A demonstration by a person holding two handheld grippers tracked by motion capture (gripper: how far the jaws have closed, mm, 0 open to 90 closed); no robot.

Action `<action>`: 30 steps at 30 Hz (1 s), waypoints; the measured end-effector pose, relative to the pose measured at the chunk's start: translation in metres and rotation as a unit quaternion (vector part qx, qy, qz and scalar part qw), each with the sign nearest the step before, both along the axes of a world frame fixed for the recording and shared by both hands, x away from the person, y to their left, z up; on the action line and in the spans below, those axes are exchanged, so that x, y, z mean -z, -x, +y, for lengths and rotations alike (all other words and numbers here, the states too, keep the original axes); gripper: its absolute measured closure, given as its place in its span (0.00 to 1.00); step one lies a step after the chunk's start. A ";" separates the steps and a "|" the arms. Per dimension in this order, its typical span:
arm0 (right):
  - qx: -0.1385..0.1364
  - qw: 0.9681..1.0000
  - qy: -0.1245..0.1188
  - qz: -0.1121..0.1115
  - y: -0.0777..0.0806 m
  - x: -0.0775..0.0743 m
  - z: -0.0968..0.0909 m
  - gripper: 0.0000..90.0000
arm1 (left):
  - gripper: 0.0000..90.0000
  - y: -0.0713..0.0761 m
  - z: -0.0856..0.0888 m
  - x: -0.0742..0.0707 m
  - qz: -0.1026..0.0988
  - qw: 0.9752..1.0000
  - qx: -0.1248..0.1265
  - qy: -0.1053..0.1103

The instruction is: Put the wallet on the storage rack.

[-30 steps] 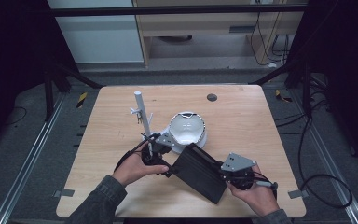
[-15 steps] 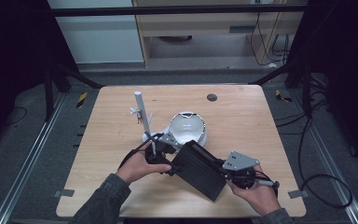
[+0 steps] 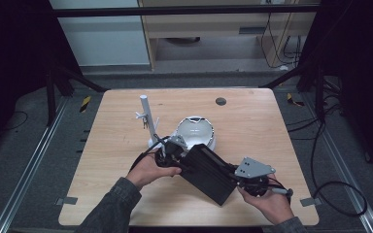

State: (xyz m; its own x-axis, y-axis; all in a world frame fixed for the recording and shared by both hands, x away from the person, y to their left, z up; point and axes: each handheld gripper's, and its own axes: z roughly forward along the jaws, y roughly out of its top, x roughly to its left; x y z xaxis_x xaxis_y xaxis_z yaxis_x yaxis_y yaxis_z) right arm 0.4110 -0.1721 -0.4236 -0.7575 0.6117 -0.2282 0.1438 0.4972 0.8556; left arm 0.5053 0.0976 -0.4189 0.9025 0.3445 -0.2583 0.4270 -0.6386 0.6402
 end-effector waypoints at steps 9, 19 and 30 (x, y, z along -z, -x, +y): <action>-0.012 1.000 -0.002 0.017 0.003 0.007 -0.001 0.80 | 0.89 0.012 -0.004 -0.026 -0.008 1.000 0.009 0.003; -0.004 0.998 0.009 0.068 0.004 0.030 0.003 0.34 | 0.89 0.011 -0.013 -0.052 -0.033 0.999 -0.003 -0.019; 0.000 0.995 -0.013 0.103 0.005 0.055 -0.010 0.17 | 0.90 0.007 -0.007 -0.071 -0.042 0.998 -0.019 -0.034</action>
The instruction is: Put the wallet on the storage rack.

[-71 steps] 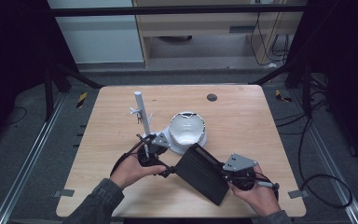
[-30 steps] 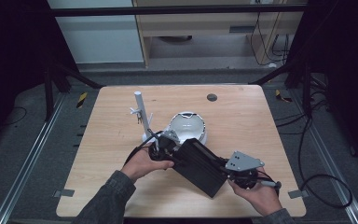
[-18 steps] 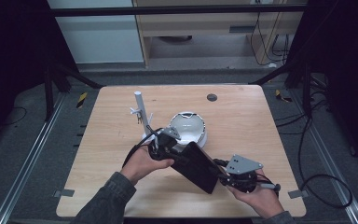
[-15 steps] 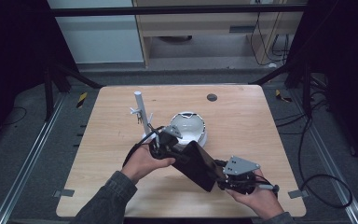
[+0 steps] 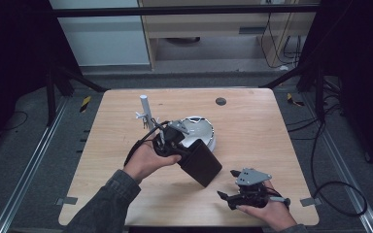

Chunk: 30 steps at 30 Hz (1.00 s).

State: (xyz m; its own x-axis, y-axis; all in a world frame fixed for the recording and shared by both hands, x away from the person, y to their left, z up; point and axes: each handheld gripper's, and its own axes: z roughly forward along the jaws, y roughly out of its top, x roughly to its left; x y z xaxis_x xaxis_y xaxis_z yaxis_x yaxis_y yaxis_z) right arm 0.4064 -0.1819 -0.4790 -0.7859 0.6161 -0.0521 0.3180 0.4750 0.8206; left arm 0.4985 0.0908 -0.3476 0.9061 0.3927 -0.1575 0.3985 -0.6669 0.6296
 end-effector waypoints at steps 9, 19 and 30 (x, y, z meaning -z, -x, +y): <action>0.076 0.996 -0.019 0.039 -0.015 0.014 -0.019 0.10 | 0.90 -0.001 0.004 -0.025 -0.013 1.000 -0.005 -0.006; 0.143 0.988 -0.009 0.060 -0.023 0.021 -0.032 0.09 | 0.90 -0.002 -0.001 -0.048 -0.032 0.999 -0.007 -0.005; 0.152 0.986 0.001 0.069 -0.027 0.025 -0.031 0.08 | 0.90 -0.008 -0.003 -0.064 -0.044 0.999 -0.017 0.002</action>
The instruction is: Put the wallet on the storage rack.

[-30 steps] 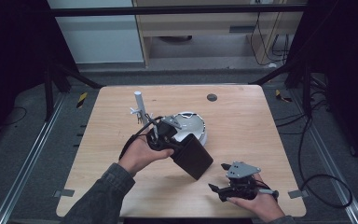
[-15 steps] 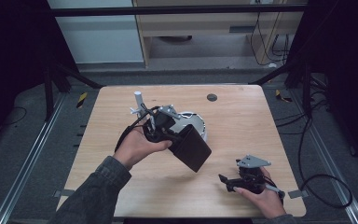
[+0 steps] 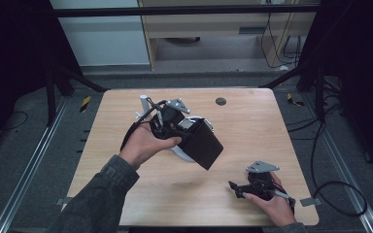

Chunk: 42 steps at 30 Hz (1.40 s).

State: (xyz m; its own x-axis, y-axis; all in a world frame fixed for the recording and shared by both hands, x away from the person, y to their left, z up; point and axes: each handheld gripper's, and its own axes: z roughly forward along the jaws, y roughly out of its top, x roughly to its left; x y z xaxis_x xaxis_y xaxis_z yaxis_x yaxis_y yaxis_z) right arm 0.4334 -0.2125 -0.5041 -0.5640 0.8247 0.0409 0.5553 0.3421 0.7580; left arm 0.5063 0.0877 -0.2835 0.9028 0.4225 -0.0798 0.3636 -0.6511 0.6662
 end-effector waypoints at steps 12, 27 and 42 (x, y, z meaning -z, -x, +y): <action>0.004 1.000 0.024 0.013 -0.002 0.007 0.003 0.06 | 0.90 -0.013 0.011 -0.013 -0.016 0.999 -0.039 0.018; -0.006 0.999 0.036 0.009 -0.005 0.009 0.004 0.01 | 0.90 -0.036 0.025 -0.020 -0.034 0.995 -0.093 0.007; -0.005 0.999 0.036 0.008 -0.004 0.009 0.004 0.01 | 0.90 -0.052 0.012 0.009 -0.017 0.995 -0.097 -0.007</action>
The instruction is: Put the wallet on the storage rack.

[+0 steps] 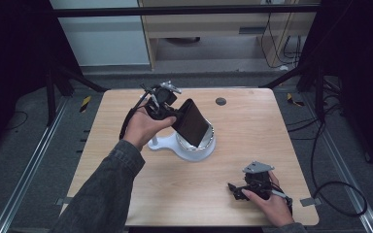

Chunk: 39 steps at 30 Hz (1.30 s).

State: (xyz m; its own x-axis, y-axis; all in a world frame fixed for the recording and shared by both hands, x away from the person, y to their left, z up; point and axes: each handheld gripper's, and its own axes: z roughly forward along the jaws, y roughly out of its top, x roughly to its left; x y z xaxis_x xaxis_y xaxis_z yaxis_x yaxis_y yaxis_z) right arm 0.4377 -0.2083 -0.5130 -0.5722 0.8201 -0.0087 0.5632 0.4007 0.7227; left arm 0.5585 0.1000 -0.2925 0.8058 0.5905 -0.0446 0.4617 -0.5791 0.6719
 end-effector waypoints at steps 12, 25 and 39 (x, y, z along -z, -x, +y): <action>0.000 1.000 0.000 0.000 0.000 0.000 0.000 0.01 | 0.90 -0.011 -0.007 0.022 0.019 1.000 -0.002 0.006; 0.000 1.000 0.000 0.000 0.000 0.000 0.000 0.01 | 0.77 -0.026 -0.002 0.020 0.015 1.000 -0.024 0.004; 0.000 1.000 0.000 0.000 0.001 0.000 0.000 0.01 | 0.64 -0.019 0.009 0.000 -0.039 0.998 -0.038 0.022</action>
State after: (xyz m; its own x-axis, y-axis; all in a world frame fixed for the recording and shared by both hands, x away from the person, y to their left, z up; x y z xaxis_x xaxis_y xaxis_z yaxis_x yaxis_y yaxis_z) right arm 0.4369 -0.2085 -0.5130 -0.5718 0.8204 -0.0083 0.5636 0.4001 0.7227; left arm 0.5771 0.1091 -0.2921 0.7607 0.6490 -0.0108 0.4480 -0.5129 0.7323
